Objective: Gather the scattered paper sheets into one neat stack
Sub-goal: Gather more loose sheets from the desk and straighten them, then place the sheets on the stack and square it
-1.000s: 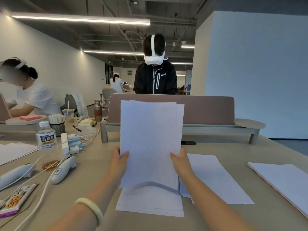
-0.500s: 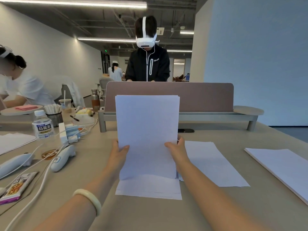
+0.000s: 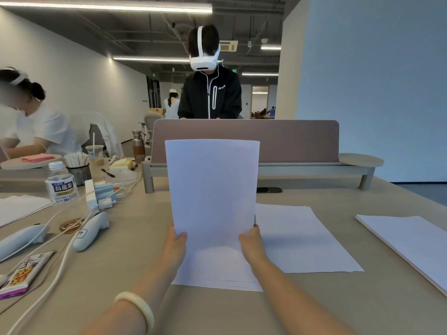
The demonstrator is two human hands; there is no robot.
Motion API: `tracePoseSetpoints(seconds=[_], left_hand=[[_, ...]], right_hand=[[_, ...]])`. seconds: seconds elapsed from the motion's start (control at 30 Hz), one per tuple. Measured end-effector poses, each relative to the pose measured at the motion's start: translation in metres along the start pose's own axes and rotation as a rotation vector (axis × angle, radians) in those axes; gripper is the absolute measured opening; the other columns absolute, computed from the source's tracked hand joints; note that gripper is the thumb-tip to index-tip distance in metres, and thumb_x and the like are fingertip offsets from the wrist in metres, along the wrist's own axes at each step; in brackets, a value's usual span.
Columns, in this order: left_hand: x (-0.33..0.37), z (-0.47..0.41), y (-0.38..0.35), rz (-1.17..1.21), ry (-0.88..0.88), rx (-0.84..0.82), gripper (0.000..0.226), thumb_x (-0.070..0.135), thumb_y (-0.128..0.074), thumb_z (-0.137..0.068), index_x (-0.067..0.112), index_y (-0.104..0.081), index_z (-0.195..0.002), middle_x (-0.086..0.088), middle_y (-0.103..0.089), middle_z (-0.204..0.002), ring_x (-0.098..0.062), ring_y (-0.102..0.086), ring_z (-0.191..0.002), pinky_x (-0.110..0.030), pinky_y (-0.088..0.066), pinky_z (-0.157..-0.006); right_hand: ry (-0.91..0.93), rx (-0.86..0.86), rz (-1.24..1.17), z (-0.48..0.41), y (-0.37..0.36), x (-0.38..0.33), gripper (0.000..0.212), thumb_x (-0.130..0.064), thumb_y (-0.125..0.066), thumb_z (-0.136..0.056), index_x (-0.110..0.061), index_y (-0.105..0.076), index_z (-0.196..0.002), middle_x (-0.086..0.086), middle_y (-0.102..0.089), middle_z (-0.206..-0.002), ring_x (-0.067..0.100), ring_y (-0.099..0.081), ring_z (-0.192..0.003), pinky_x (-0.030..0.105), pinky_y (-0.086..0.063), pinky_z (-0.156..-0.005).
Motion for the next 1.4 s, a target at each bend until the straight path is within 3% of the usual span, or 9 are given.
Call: tracePoseSetpoints(seconds=[0.17, 0.3, 0.6, 0.8, 0.9, 0.97, 1.07, 1.27, 1.4], left_hand=[[-0.002, -0.002, -0.004, -0.08, -0.007, 0.055, 0.042, 0.001, -0.033, -0.097, 0.01, -0.036, -0.137, -0.002, -0.049, -0.127, -0.023, -0.046, -0.124, -0.031, -0.034, -0.1], [0.011, 0.002, -0.018, -0.097, -0.045, 0.044, 0.04, 0.002, -0.031, -0.097, 0.012, -0.037, -0.135, -0.003, -0.051, -0.126, -0.021, -0.048, -0.115, -0.033, -0.037, -0.1], [0.036, 0.017, -0.092, -0.07, -0.065, -0.033, 0.03, 0.005, -0.032, -0.097, 0.012, -0.038, -0.126, -0.007, -0.054, -0.113, -0.024, -0.053, -0.098, -0.033, -0.042, -0.08], [0.053, 0.041, -0.18, -0.09, -0.07, -0.118, 0.02, 0.002, -0.032, -0.096, 0.013, -0.041, -0.111, -0.006, -0.051, -0.105, -0.023, -0.05, -0.092, -0.033, -0.038, -0.078], [0.053, 0.051, -0.234, -0.115, -0.088, -0.212, 0.028, -0.004, -0.032, -0.092, 0.014, -0.049, -0.106, -0.005, -0.055, -0.108, -0.025, -0.056, -0.097, -0.032, -0.041, -0.078], [0.055, 0.063, -0.275, -0.144, -0.104, -0.291, 0.032, -0.002, -0.035, -0.09, 0.012, -0.055, -0.111, -0.006, -0.058, -0.114, -0.024, -0.058, -0.098, -0.031, -0.044, -0.078], [0.06, 0.087, -0.324, -0.133, -0.12, -0.382, 0.031, -0.003, -0.04, -0.09, 0.014, -0.053, -0.113, -0.003, -0.058, -0.106, -0.012, -0.055, -0.082, -0.026, -0.042, -0.069], [0.062, 0.128, -0.415, -0.149, -0.126, -0.576, 0.058, -0.004, -0.046, -0.087, 0.018, -0.031, -0.138, -0.001, -0.055, -0.106, -0.01, -0.054, -0.078, -0.016, -0.038, -0.059], [0.057, 0.147, -0.456, -0.243, -0.1, -0.691, 0.044, 0.006, -0.046, -0.093, 0.016, -0.041, -0.135, -0.004, -0.054, -0.128, -0.02, -0.054, -0.111, -0.022, -0.04, -0.08]], right_hand=[[0.047, 0.0, 0.081, -0.003, 0.0, 0.009, 0.035, 0.006, -0.03, -0.091, -0.003, -0.04, -0.124, 0.013, -0.055, -0.116, 0.019, -0.047, -0.088, 0.017, -0.037, -0.058], [0.093, 0.003, 0.086, -0.003, 0.014, 0.005, 0.028, 0.003, -0.032, -0.092, -0.013, -0.042, -0.113, 0.002, -0.053, -0.101, 0.019, -0.05, -0.088, 0.013, -0.036, -0.057], [0.128, 0.183, 0.082, -0.013, 0.108, 0.005, 0.019, 0.004, -0.033, -0.087, -0.008, -0.044, -0.097, -0.001, -0.048, -0.075, 0.011, -0.042, -0.06, 0.022, -0.033, -0.051], [0.128, 0.359, 0.121, -0.01, 0.207, 0.013, 0.019, 0.009, -0.036, -0.082, -0.007, -0.046, -0.077, 0.006, -0.045, -0.069, 0.021, -0.039, -0.063, 0.026, -0.03, -0.05], [0.134, 0.446, 0.181, -0.008, 0.267, 0.023, 0.024, 0.007, -0.037, -0.081, 0.001, -0.055, -0.095, 0.015, -0.056, -0.084, 0.031, -0.051, -0.075, 0.035, -0.042, -0.06], [0.114, 0.502, 0.216, -0.002, 0.31, 0.032, 0.033, 0.004, -0.04, -0.085, -0.004, -0.055, -0.112, 0.007, -0.059, -0.098, 0.023, -0.053, -0.086, 0.031, -0.042, -0.067], [0.084, 0.602, 0.249, 0.009, 0.368, 0.048, 0.036, 0.0, -0.043, -0.087, -0.01, -0.053, -0.12, 0.007, -0.061, -0.112, 0.02, -0.051, -0.091, 0.029, -0.04, -0.076], [-0.034, 0.72, 0.347, 0.022, 0.466, 0.079, 0.037, 0.002, -0.044, -0.089, -0.009, -0.052, -0.123, 0.011, -0.062, -0.111, 0.022, -0.05, -0.079, 0.028, -0.037, -0.066], [-0.085, 0.762, 0.333, 0.018, 0.506, 0.101, 0.043, 0.004, -0.042, -0.087, -0.008, -0.05, -0.127, 0.009, -0.061, -0.111, 0.025, -0.056, -0.088, 0.032, -0.047, -0.076]])
Point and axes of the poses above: each hand's wrist, its own z-axis away from the middle knuckle, its own y-axis out of the back of the hand, x = y × z, the point moved 4 cm from there along -z, towards the middle knuckle
